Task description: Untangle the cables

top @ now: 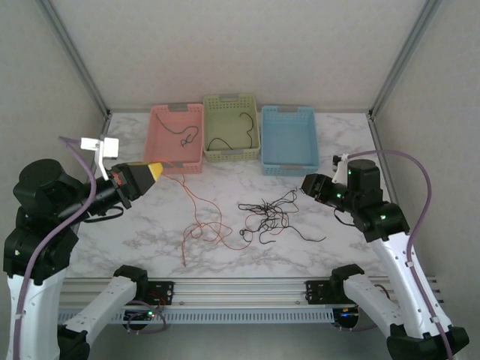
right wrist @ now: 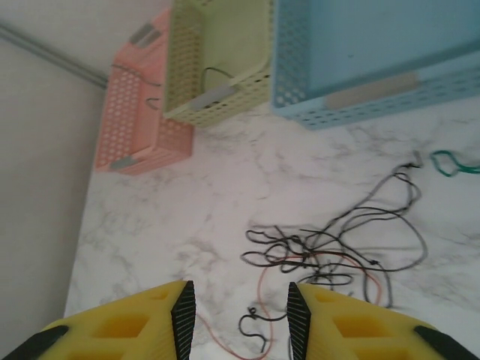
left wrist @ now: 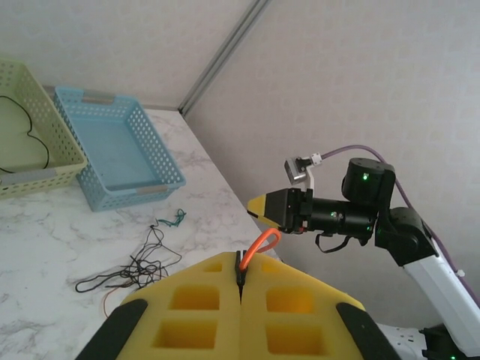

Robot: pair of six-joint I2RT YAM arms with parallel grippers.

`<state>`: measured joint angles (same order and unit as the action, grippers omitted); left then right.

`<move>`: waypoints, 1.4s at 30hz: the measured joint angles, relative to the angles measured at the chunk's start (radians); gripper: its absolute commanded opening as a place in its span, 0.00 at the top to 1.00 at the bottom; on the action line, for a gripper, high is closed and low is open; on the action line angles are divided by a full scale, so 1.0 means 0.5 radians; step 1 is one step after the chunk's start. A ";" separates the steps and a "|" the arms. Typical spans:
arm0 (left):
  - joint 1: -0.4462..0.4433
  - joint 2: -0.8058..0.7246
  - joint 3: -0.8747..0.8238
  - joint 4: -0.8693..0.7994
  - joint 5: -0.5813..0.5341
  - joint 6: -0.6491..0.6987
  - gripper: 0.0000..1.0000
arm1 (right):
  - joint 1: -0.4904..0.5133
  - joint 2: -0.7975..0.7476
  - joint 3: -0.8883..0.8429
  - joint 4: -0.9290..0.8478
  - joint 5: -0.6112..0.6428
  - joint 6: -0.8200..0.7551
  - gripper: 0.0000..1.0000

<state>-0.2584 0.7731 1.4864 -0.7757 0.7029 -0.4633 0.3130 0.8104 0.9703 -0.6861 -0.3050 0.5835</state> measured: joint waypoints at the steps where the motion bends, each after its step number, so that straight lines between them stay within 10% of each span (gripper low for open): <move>1: 0.000 0.005 0.013 0.014 0.001 -0.010 1.00 | 0.047 0.008 -0.010 0.032 -0.012 -0.006 0.60; 4: 0.000 0.017 0.043 0.039 0.011 -0.018 1.00 | 0.258 0.055 -0.034 0.108 -0.027 -0.036 0.57; 7: 0.000 0.042 0.052 0.047 0.014 -0.025 1.00 | 0.575 0.091 -0.034 0.233 -0.040 -0.100 0.18; 14: 0.000 0.172 0.060 0.032 0.021 -0.064 1.00 | 1.173 0.367 0.256 0.525 -0.011 -0.355 0.16; 27: 0.000 0.190 0.041 0.030 0.053 -0.079 1.00 | 1.540 1.106 0.984 0.883 0.043 -0.928 0.16; 35: 0.000 0.193 0.041 0.030 0.066 -0.079 1.00 | 1.556 1.291 1.096 0.935 0.065 -1.035 0.31; 42: 0.000 0.191 0.040 0.030 0.082 -0.079 1.00 | 1.557 1.339 1.096 0.995 0.070 -1.051 0.79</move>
<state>-0.2584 0.8684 1.5063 -0.7609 0.7437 -0.5026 1.0916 1.4799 1.5181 -0.1886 -0.2699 0.0578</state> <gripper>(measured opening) 0.050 0.337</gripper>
